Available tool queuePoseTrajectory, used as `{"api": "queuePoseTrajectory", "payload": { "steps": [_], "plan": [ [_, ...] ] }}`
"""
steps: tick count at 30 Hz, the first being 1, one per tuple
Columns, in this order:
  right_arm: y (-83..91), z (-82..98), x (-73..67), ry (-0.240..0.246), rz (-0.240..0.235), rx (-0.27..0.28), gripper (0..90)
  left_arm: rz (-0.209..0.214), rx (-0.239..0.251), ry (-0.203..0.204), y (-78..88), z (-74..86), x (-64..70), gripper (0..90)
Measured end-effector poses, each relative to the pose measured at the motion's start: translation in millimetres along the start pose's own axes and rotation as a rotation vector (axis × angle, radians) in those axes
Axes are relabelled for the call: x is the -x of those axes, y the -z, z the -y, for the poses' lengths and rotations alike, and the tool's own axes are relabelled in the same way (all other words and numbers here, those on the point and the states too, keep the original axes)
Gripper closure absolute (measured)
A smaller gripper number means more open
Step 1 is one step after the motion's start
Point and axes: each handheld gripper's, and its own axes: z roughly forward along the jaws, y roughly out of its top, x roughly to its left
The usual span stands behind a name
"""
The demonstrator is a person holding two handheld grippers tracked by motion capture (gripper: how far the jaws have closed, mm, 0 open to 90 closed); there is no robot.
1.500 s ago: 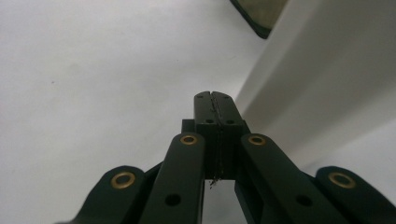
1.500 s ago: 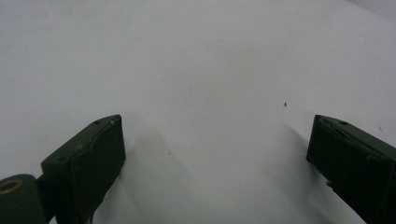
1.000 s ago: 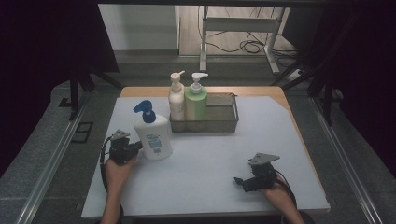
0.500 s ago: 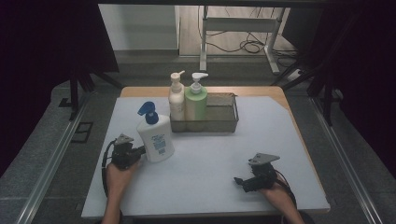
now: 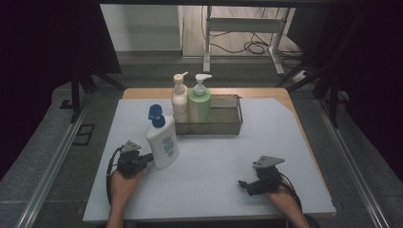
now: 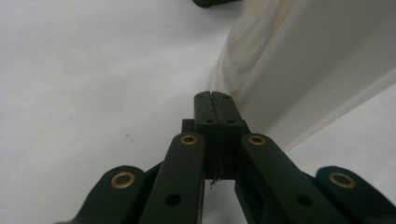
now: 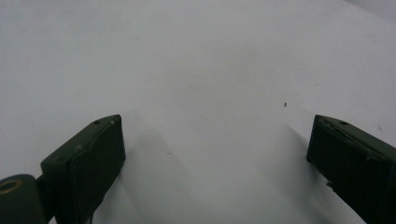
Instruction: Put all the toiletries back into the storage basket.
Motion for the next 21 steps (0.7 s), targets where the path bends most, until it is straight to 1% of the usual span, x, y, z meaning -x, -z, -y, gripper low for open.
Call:
{"api": "queuePoseTrajectory", "payload": {
  "steps": [2,7,9,12,17,21],
  "plan": [
    [0.0,0.0,0.0,0.000,0.000,0.000,4.3,0.006,-0.001,0.004,0.5,1.3,2.4,89.3],
    [0.0,0.0,0.0,0.000,0.000,0.000,4.3,0.010,-0.012,-0.008,1.4,3.4,6.9,89.2],
    [0.0,0.0,0.0,0.000,0.000,0.000,4.3,0.018,-0.014,-0.006,1.8,4.8,9.2,89.3],
    [0.0,0.0,0.0,0.000,0.000,0.000,4.3,0.021,-0.023,-0.013,2.5,7.4,14.3,89.2],
    [0.0,0.1,0.0,0.000,0.000,0.000,4.3,0.019,-0.047,-0.048,1.4,8.3,24.7,89.2],
    [0.0,0.0,0.0,-0.002,0.000,0.001,4.3,0.031,-0.056,-0.066,-1.7,7.7,31.4,89.3]
  ]
}}
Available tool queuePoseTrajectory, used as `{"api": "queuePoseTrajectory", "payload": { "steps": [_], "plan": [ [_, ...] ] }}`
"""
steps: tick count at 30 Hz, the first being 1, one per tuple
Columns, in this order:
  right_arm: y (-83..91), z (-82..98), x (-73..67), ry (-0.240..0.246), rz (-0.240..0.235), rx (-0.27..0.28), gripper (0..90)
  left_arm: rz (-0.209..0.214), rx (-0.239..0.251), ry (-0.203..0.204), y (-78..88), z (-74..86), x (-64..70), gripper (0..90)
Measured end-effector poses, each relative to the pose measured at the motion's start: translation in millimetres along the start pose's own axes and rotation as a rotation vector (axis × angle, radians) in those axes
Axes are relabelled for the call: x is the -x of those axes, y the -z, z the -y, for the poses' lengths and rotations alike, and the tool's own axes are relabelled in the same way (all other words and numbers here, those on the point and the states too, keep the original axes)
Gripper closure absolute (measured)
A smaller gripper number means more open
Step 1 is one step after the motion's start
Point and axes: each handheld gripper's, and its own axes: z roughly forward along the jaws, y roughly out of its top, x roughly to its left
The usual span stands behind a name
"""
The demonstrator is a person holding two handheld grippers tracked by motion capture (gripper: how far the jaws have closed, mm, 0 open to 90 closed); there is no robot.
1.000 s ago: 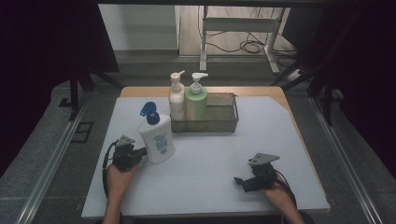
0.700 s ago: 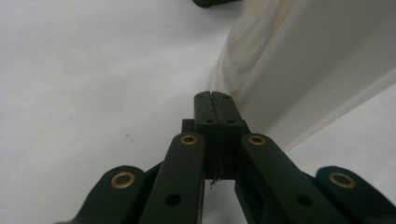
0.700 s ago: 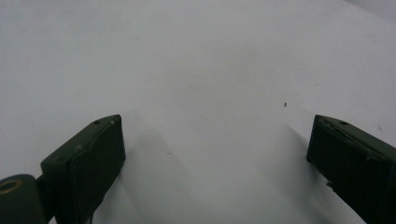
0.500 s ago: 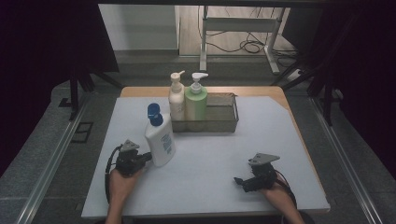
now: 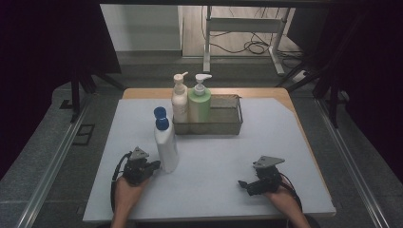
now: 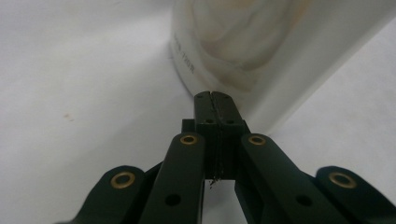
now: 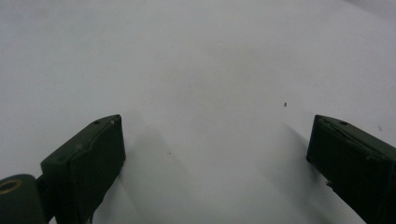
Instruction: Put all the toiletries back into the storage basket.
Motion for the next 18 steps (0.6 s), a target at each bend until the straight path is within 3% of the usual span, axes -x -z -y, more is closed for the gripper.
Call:
{"api": "queuePoseTrajectory", "payload": {
  "steps": [18],
  "plan": [
    [0.1,0.0,0.1,0.000,-0.002,-0.001,4.3,0.044,-0.031,-0.065,-8.7,-3.4,23.9,89.2]
  ]
}}
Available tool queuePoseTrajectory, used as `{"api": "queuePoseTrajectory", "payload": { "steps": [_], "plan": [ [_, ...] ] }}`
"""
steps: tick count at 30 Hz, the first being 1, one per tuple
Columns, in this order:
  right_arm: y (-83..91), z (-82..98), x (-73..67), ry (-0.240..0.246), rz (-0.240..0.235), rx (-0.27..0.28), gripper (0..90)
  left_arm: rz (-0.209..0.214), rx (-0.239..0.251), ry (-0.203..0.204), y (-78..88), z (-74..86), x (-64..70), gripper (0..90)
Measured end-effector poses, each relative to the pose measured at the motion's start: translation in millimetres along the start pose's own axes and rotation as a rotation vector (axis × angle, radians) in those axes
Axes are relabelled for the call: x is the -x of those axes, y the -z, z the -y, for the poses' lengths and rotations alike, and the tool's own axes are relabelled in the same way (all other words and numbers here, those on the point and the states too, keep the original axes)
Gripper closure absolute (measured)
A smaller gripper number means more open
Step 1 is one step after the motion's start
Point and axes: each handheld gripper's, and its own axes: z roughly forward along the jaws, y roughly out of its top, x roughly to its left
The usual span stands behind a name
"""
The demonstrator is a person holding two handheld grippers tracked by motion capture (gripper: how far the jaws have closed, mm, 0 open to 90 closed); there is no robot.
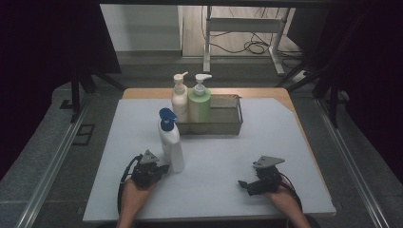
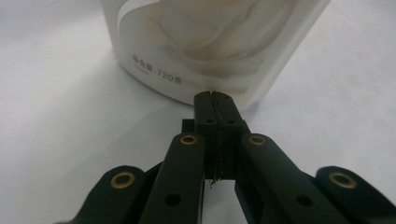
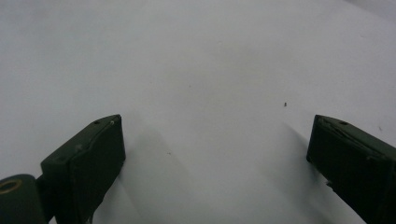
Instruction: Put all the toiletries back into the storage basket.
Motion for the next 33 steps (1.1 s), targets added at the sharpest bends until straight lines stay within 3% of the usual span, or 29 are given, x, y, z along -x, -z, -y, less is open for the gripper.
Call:
{"api": "queuePoseTrajectory", "payload": {
  "steps": [15,25,33],
  "plan": [
    [0.0,0.0,0.0,0.000,0.000,0.000,4.3,0.023,0.012,-0.054,-11.7,-9.8,15.9,89.2],
    [0.0,0.0,0.0,0.001,0.002,0.000,4.3,0.027,0.022,-0.052,-12.3,-11.5,18.9,89.0],
    [0.2,-0.4,-0.3,0.004,0.003,-0.001,4.7,0.021,0.032,-0.050,-6.2,-8.4,19.1,77.7]
  ]
}}
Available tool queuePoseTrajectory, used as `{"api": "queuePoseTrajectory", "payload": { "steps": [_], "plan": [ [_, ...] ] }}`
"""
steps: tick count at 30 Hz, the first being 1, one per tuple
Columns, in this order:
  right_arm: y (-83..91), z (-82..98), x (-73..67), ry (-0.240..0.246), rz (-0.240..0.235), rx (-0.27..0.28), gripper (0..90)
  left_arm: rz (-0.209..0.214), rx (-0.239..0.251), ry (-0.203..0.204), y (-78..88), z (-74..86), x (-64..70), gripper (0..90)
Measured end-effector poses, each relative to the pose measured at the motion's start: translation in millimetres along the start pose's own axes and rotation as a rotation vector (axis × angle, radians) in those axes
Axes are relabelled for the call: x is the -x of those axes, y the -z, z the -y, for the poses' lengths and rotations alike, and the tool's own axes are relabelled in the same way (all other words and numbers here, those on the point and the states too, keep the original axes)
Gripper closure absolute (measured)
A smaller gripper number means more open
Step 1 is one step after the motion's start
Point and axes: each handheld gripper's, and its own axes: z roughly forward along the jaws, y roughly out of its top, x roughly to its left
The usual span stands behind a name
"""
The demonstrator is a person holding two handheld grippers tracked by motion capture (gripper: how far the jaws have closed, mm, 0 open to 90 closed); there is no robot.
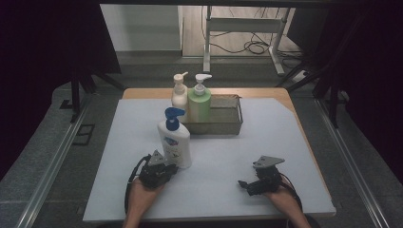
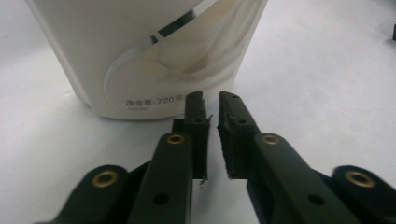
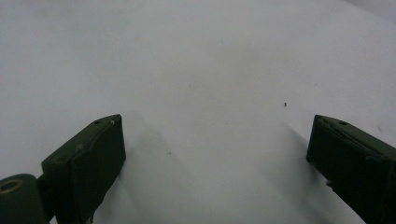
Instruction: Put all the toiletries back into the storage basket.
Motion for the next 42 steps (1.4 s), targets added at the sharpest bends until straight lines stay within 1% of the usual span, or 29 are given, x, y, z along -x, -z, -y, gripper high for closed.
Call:
{"api": "queuePoseTrajectory", "payload": {
  "steps": [4,6,10,16,18,20,23,26,28,30,33,35,38,42],
  "plan": [
    [0.7,-0.2,-0.3,0.005,-0.002,0.002,6.3,-0.012,-0.002,-0.001,1.4,1.4,1.2,72.2],
    [1.2,-0.3,-0.7,0.007,-0.006,0.004,6.9,-0.022,-0.003,-0.010,2.4,2.4,2.0,68.3],
    [1.7,-1.0,-2.2,0.013,-0.019,0.005,6.9,-0.042,0.000,-0.010,5.0,5.2,3.2,59.2],
    [4.2,-3.8,-4.5,0.016,-0.025,0.020,6.4,-0.052,-0.001,0.012,11.4,13.3,3.7,49.4],
    [4.5,-4.5,-4.8,0.011,-0.031,0.024,6.2,-0.062,-0.005,0.018,13.2,16.3,3.1,46.2],
    [4.7,-5.0,-4.8,0.001,-0.043,0.030,5.1,-0.082,-0.008,0.022,15.3,18.6,3.3,41.6],
    [5.4,-6.6,-5.4,-0.011,-0.066,0.054,0.7,-0.109,-0.005,0.030,18.1,20.7,3.1,35.8],
    [7.0,-8.9,-6.0,-0.009,-0.069,0.060,0.0,-0.137,-0.009,0.038,19.4,21.3,1.2,29.4],
    [7.9,-10.1,-6.0,-0.009,-0.073,0.065,0.0,-0.144,-0.010,0.052,19.2,22.0,-0.9,26.5],
    [8.9,-11.7,-6.0,-0.011,-0.084,0.072,0.0,-0.154,-0.018,0.063,18.2,22.9,-2.4,21.7],
    [9.8,-14.2,-6.3,-0.024,-0.105,0.090,0.0,-0.174,-0.034,0.067,16.6,23.8,-3.3,16.9],
    [10.2,-16.0,-6.6,-0.030,-0.122,0.100,0.0,-0.187,-0.046,0.064,15.3,24.6,-3.6,13.9],
    [10.7,-18.1,-7.2,-0.020,-0.125,0.099,0.0,-0.197,-0.064,0.055,13.6,25.6,-3.5,12.5],
    [13.9,-20.9,-4.8,-0.018,-0.120,0.097,0.0,-0.192,-0.074,0.058,11.4,27.2,-4.3,12.2]
  ]
}}
